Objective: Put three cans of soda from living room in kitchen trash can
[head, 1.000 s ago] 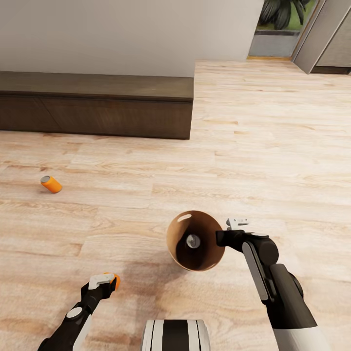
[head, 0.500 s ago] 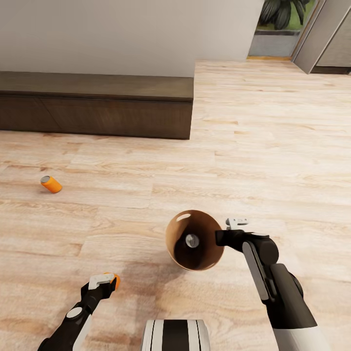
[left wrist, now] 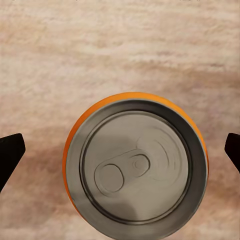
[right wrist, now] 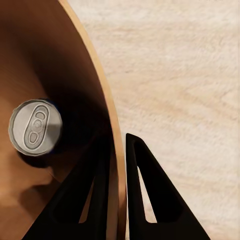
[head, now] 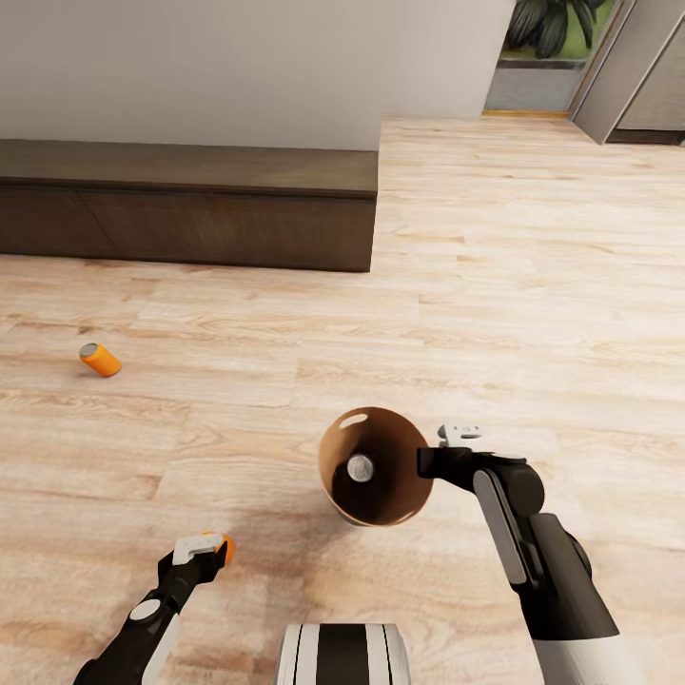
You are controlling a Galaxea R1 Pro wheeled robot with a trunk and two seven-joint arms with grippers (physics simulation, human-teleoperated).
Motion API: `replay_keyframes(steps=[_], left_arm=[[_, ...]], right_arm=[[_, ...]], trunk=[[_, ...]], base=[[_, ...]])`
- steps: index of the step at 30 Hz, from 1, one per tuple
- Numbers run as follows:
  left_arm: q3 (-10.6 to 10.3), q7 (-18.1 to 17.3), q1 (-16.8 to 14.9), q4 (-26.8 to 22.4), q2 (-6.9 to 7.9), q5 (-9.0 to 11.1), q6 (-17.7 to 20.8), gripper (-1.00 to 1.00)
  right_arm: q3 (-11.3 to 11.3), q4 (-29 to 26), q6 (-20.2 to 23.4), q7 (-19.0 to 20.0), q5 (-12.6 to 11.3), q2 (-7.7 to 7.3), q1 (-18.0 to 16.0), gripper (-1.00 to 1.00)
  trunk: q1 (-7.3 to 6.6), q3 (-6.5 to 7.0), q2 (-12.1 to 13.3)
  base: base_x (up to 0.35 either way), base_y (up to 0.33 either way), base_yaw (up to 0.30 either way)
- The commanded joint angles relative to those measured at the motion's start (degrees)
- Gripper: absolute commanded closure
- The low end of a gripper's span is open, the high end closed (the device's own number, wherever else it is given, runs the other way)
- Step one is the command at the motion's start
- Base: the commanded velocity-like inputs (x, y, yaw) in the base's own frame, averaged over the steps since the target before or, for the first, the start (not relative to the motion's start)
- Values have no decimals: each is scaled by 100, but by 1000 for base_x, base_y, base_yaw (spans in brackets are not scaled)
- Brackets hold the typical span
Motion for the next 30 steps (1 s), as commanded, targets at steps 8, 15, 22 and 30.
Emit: replay_keyframes(steps=[8,15,22,30], left_arm=[[0,0,4,-1,0,0,0,-100],[0,0,5,-1,0,0,0,-100],[0,0,4,-1,0,0,0,-100],[0,0,5,-1,0,0,0,-100]], right_arm=[[3,-1,-1,30,-131,2,-3,100],[3,-1,-1,30,-131,2,-4,100],[3,-1,-1,29,-132,2,-5,100],[3,-1,-1,31,-132,2,-4,100]], trunk=[[0,0,0],[0,0,0],[0,0,0],[2,-22,-2]], base=[[0,0,0],[0,0,0],[0,0,0],[0,0,0]])
